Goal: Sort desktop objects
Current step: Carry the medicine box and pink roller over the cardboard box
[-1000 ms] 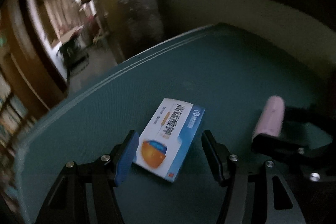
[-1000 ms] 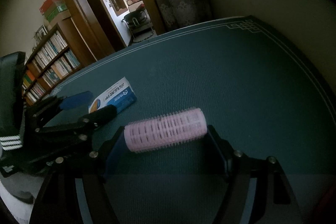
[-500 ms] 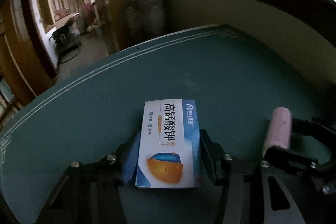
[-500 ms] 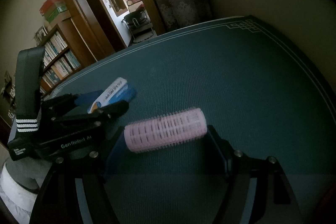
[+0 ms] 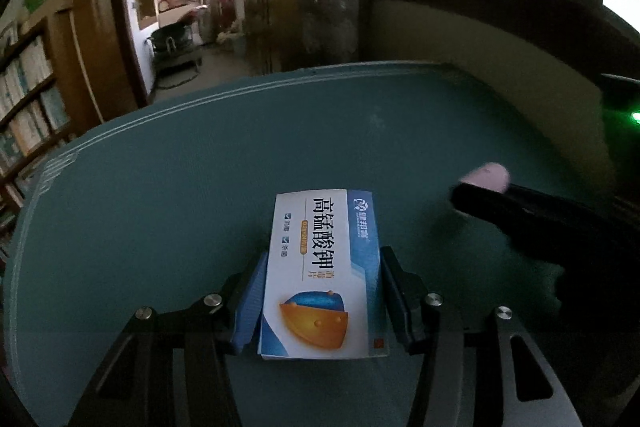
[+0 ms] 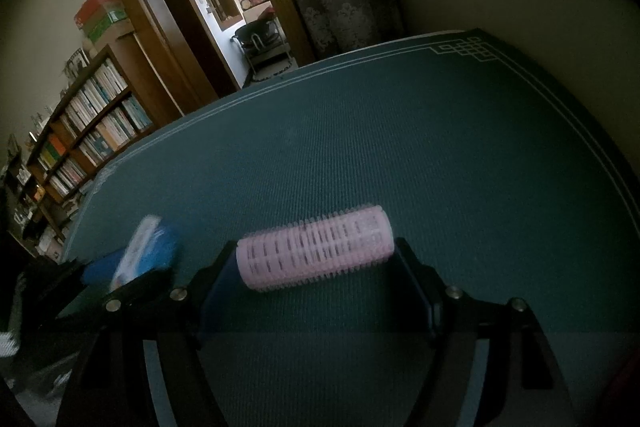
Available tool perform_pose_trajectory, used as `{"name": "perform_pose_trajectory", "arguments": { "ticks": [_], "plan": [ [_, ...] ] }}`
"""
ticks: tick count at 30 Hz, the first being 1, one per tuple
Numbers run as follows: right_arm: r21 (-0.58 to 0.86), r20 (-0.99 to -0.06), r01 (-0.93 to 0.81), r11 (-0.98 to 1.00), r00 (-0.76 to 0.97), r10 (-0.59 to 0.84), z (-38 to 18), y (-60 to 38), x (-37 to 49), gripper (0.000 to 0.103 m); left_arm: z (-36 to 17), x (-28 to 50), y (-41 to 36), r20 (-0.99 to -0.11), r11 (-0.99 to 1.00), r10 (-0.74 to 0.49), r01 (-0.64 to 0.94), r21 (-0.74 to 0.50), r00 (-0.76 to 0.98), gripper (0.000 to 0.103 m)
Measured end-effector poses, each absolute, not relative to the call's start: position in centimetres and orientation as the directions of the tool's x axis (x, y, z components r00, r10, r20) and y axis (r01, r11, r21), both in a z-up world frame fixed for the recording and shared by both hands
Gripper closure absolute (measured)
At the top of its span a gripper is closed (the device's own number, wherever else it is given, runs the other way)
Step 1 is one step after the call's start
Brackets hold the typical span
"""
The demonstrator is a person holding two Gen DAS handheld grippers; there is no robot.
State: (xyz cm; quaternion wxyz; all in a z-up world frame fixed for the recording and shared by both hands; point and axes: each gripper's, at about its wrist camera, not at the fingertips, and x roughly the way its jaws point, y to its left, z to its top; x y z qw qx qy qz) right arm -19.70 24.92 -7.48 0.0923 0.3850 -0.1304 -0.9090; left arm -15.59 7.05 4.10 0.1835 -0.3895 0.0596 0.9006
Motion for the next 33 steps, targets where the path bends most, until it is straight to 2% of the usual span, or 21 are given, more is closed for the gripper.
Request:
{"name": "perform_pose_trajectory", "arguments": {
  "ticks": [3,9,14,21,33],
  "plan": [
    [0.281,-0.687,0.064,-0.958,-0.683,-0.247,-7.5,24.4,-19.7,0.026,5.4,-12.3,6.4,-0.707,-0.932,0.279,-0.361,-0.036,-0.650,0.048],
    [0.127,-0.741,0.052,-0.991,-0.659,-0.129,-7.4,22.9,-18.0,0.026,8.3,-6.2,4.3,-0.668,-0.946,0.259,-0.323,-0.030,-0.698,0.048],
    [0.201,-0.742,0.053,-0.978,-0.644,-0.188,-7.1,24.4,-13.3,0.026,9.5,-3.0,4.3,-0.645,-0.950,0.267,-0.308,-0.051,-0.717,0.048],
    [0.258,-0.669,0.063,-0.964,-0.709,-0.225,-3.8,27.9,-5.3,0.026,9.3,-1.5,7.6,-0.636,-0.939,0.302,-0.338,-0.069,-0.710,0.048],
    [0.211,-0.579,0.083,-0.974,-0.792,-0.193,-0.9,32.2,4.8,0.026,8.1,1.0,13.1,-0.666,-0.901,0.379,-0.421,-0.107,-0.642,0.048]
  ]
}}
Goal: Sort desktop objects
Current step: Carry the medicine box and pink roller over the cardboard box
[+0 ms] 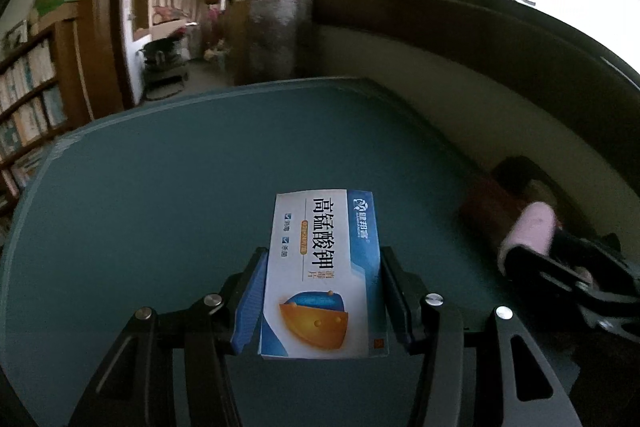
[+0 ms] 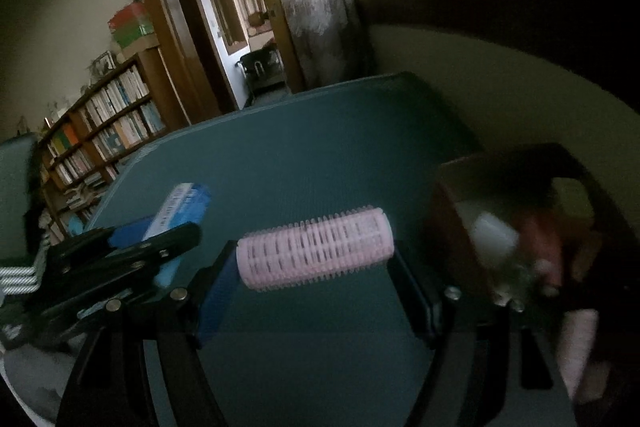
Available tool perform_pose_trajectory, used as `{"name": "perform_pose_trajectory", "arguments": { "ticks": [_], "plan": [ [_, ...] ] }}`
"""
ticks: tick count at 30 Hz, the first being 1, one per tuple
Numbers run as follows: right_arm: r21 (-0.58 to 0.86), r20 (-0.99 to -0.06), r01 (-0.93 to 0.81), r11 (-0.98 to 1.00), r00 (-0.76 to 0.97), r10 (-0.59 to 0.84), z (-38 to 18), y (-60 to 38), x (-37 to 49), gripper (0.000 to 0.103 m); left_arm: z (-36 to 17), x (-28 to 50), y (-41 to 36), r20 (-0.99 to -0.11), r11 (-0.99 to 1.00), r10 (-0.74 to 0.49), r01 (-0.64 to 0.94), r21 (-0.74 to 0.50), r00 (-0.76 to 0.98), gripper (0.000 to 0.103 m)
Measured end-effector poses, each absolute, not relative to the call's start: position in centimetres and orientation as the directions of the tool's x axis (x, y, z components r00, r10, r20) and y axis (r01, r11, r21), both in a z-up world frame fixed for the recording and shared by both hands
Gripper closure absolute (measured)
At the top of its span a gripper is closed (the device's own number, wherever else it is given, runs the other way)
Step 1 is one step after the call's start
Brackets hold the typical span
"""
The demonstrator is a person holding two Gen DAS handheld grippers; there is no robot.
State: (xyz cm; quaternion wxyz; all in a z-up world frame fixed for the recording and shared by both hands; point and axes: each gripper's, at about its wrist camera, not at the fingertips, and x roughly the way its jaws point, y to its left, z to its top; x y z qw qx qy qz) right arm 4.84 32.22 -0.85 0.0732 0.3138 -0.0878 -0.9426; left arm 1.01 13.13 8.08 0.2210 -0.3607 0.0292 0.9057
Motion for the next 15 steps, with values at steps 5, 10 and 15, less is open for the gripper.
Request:
{"name": "perform_pose_trajectory", "arguments": {
  "ticks": [5,10,15],
  "plan": [
    [0.194,-0.532,0.044,-0.980,-0.835,-0.143,1.0,35.7,8.2,0.026,8.8,2.1,16.1,-0.659,-0.868,0.425,-0.485,-0.105,-0.620,0.048],
    [0.150,-0.522,-0.075,-0.986,-0.853,-0.014,1.8,41.0,9.4,0.026,9.8,3.1,19.5,-0.648,-0.828,0.478,-0.550,-0.108,-0.593,0.048],
    [0.127,-0.554,-0.150,-0.981,-0.831,0.055,1.3,44.4,8.9,0.026,10.3,3.7,22.5,-0.646,-0.790,0.515,-0.605,-0.102,-0.564,0.048]
  ]
}}
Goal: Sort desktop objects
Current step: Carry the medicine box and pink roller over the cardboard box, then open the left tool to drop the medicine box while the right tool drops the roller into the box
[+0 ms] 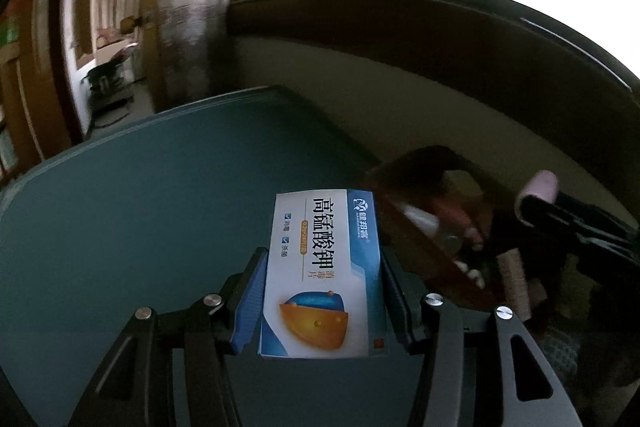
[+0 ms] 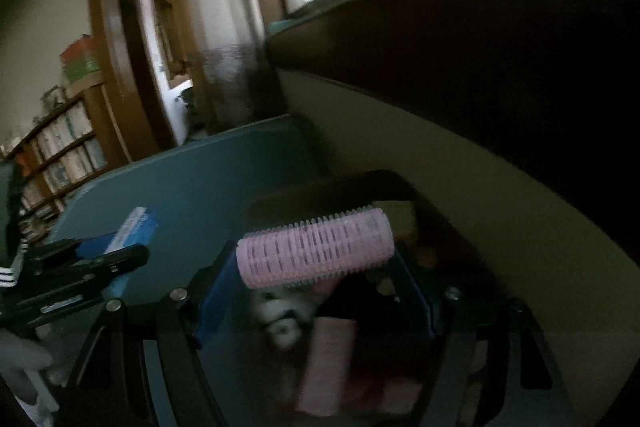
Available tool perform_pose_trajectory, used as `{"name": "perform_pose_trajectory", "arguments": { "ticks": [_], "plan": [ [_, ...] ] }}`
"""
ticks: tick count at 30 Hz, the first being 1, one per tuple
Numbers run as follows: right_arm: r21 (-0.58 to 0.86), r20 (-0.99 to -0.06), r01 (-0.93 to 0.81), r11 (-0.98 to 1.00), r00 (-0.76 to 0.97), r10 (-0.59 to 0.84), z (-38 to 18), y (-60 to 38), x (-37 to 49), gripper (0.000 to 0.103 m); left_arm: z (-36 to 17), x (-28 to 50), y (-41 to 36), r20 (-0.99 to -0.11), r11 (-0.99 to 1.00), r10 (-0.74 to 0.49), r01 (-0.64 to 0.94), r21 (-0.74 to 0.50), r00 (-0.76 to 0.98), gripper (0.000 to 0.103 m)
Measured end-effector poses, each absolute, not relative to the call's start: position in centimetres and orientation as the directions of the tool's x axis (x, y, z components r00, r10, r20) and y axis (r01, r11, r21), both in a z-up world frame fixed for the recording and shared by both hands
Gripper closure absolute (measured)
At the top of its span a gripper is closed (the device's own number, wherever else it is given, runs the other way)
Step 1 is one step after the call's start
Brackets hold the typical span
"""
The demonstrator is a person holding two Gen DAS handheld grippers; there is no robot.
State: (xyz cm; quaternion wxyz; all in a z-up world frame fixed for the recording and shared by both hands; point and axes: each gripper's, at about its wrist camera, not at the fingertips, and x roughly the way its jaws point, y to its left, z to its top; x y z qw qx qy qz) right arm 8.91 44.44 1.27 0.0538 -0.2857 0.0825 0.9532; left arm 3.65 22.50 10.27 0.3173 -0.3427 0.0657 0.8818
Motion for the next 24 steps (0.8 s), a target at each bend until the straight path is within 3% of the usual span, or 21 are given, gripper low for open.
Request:
{"name": "perform_pose_trajectory", "arguments": {
  "ticks": [12,24],
  "plan": [
    [0.088,-0.639,-0.158,-0.983,-0.766,0.066,-0.7,46.1,7.0,0.025,11.0,2.7,27.3,-0.655,-0.743,0.549,-0.662,-0.098,-0.520,0.048],
    [0.110,-0.596,-0.137,-0.984,-0.801,0.045,-0.3,47.0,10.7,0.024,10.3,0.8,31.8,-0.665,-0.700,0.590,-0.701,-0.138,-0.458,0.048]
  ]
}}
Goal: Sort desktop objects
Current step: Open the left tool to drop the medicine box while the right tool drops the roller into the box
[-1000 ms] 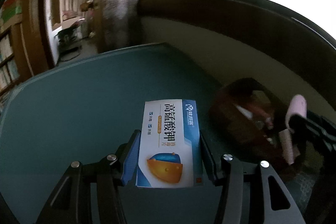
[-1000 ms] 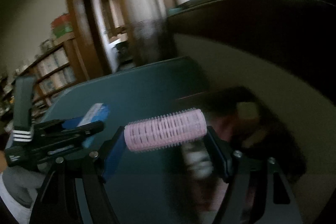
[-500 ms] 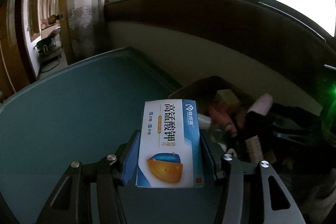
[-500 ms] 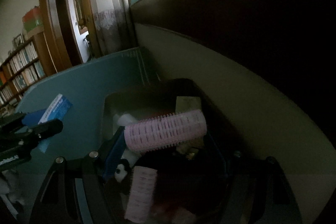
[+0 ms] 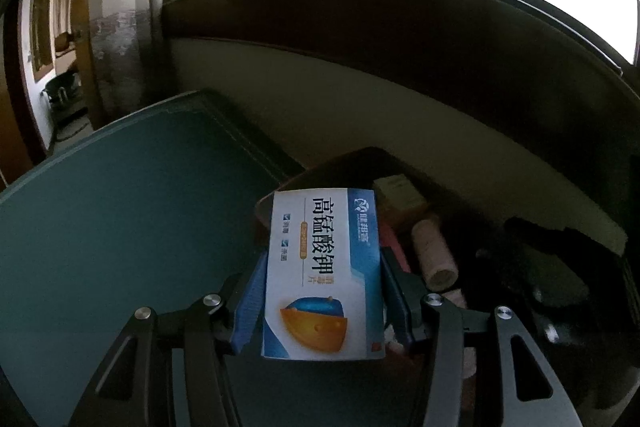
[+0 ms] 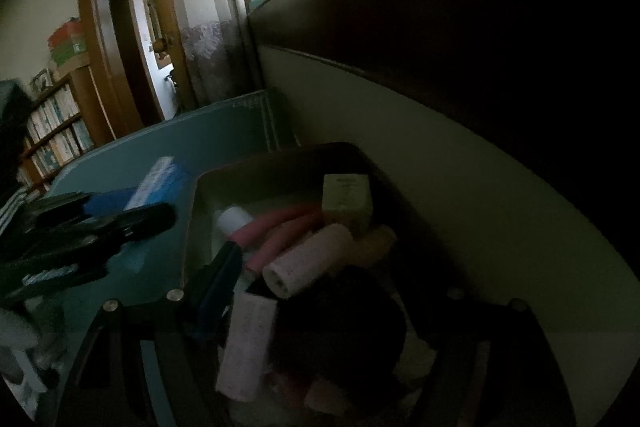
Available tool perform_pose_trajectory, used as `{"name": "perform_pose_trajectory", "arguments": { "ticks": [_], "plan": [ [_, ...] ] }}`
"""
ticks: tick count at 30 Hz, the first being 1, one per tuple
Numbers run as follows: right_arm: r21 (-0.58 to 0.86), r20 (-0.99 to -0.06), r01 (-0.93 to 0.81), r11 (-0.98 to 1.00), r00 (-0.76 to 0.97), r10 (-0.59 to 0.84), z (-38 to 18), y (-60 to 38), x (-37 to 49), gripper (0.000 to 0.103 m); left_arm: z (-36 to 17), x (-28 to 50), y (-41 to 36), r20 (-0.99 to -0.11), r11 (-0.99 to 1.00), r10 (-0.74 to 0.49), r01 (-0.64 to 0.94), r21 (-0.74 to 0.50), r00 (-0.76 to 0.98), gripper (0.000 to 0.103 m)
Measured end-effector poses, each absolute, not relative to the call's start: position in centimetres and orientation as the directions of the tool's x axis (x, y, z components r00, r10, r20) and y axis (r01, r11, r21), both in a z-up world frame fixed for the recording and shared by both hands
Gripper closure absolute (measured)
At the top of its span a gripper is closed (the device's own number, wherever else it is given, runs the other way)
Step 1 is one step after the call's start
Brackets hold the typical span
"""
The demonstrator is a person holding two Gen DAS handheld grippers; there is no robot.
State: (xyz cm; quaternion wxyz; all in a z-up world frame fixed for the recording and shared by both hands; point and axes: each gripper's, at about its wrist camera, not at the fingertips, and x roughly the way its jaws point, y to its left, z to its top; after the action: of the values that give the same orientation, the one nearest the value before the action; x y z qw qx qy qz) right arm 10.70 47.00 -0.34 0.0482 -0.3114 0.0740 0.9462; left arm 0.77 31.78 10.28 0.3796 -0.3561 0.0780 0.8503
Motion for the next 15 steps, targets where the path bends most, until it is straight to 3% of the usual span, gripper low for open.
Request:
{"name": "perform_pose_trajectory", "arguments": {
  "ticks": [13,15],
  "plan": [
    [0.133,-0.583,-0.102,-0.986,-0.813,0.006,-0.1,46.6,14.8,0.023,8.9,-2.3,36.7,-0.679,-0.671,0.612,-0.721,-0.174,-0.406,0.046],
    [0.140,-0.584,-0.102,-0.985,-0.812,0.001,-0.2,46.6,14.9,0.023,8.6,-2.7,37.0,-0.686,-0.673,0.607,-0.719,-0.176,-0.401,0.032]
  ]
}}
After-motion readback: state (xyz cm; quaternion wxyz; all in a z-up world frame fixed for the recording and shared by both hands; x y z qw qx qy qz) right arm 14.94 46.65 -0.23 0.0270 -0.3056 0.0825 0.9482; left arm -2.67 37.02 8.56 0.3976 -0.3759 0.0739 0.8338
